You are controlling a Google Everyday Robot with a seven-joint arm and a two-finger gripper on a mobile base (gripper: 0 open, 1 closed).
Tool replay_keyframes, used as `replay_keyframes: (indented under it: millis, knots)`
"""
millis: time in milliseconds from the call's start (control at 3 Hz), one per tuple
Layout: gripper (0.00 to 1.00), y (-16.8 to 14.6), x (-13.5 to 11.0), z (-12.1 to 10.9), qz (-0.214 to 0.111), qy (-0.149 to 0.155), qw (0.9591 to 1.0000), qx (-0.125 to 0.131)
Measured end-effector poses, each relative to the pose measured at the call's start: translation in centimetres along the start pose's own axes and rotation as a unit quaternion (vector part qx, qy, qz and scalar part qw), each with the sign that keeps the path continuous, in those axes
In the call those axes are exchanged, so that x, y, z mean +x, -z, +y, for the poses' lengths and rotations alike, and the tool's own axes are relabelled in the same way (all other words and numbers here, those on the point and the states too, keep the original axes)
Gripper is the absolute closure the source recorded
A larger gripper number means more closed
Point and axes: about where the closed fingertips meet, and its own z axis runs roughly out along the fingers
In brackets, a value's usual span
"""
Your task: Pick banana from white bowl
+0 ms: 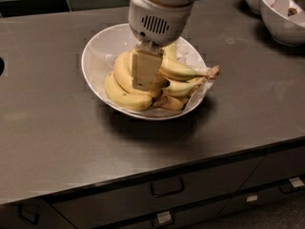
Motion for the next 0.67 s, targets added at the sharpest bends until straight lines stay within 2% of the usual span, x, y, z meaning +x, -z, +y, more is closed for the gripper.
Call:
replay_keyframes:
  millis: [333,667]
  knots:
    - [0.46,-1.00,0.53,-0.07,0.004,-0.008,0.9999,-0.013]
    - [0.45,-1.57,0.90,-0.61,0.010,-0.019,0.9997,-0.011]
